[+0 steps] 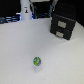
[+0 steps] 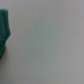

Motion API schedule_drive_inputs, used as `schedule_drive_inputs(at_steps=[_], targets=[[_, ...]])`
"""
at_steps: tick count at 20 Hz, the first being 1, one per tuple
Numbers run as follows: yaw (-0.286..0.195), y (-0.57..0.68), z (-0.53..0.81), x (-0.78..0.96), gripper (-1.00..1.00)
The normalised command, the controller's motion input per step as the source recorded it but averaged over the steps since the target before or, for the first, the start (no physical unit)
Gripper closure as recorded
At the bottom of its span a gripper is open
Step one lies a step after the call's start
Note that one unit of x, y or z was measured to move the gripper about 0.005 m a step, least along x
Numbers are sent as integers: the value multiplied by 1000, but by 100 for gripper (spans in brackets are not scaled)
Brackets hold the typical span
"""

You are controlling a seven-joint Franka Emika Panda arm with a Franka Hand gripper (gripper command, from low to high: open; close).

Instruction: Open the kcup holder, insert the kcup into the holder, and close the kcup holder

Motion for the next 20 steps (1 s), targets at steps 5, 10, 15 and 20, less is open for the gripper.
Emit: schedule_drive_inputs(at_steps=[5, 10, 15, 20], targets=[[-119, 299, 123, -190, -100], [-159, 464, 63, -279, -100], [-180, 609, 10, -286, -100], [-176, 645, 8, -286, -100]])
